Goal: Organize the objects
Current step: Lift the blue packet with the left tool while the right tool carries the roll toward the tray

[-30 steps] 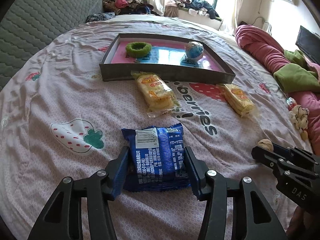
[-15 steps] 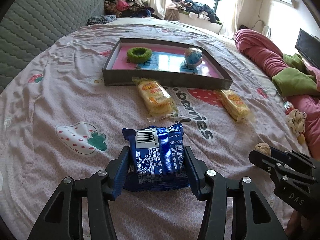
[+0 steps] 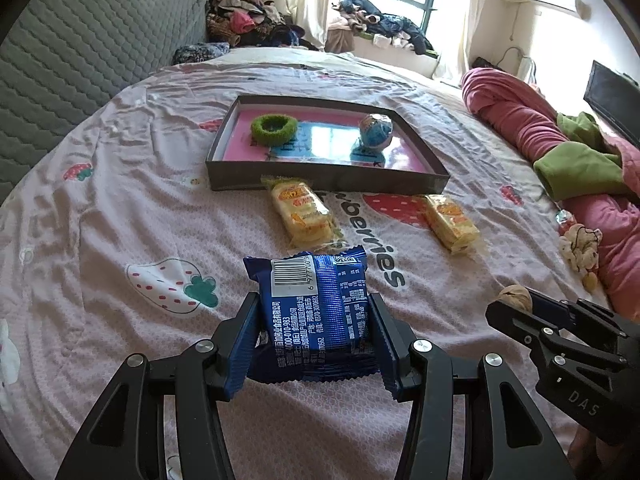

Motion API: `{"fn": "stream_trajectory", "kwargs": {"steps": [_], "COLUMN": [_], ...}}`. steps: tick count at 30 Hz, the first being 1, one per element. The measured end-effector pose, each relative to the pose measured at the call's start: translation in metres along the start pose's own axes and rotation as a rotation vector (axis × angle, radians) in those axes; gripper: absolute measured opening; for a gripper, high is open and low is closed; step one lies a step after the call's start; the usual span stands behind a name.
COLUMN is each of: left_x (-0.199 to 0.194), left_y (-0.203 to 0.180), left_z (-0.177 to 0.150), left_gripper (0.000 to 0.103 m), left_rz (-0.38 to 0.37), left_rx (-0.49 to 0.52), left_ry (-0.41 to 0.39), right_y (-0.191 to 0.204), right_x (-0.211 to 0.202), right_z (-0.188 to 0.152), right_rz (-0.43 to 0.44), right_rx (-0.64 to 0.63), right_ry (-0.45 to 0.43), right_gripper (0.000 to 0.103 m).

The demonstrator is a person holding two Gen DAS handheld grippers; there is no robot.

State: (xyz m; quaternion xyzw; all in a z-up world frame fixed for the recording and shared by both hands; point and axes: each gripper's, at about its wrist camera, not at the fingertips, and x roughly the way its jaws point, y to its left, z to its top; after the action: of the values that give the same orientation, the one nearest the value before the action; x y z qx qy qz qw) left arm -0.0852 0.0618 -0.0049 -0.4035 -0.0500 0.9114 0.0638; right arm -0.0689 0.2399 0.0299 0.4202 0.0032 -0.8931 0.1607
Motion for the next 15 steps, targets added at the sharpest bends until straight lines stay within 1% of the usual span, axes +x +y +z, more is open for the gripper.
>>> {"fn": "stream_trajectory", "kwargs": {"steps": [15], "left_x": [-0.030], "left_y": [0.003], "left_z": [0.005], "left_gripper": [0.054], "left_rz": [0.014], "left_rx": [0.004], "left_ry": [-0.047], "right_y": [0.025], "right_x": [-0.023], "right_z": [0.007], "right_rz": [0.014], "right_rx": [-0.043], "right_ry": [-0.048], "right_gripper": [0.034]}}
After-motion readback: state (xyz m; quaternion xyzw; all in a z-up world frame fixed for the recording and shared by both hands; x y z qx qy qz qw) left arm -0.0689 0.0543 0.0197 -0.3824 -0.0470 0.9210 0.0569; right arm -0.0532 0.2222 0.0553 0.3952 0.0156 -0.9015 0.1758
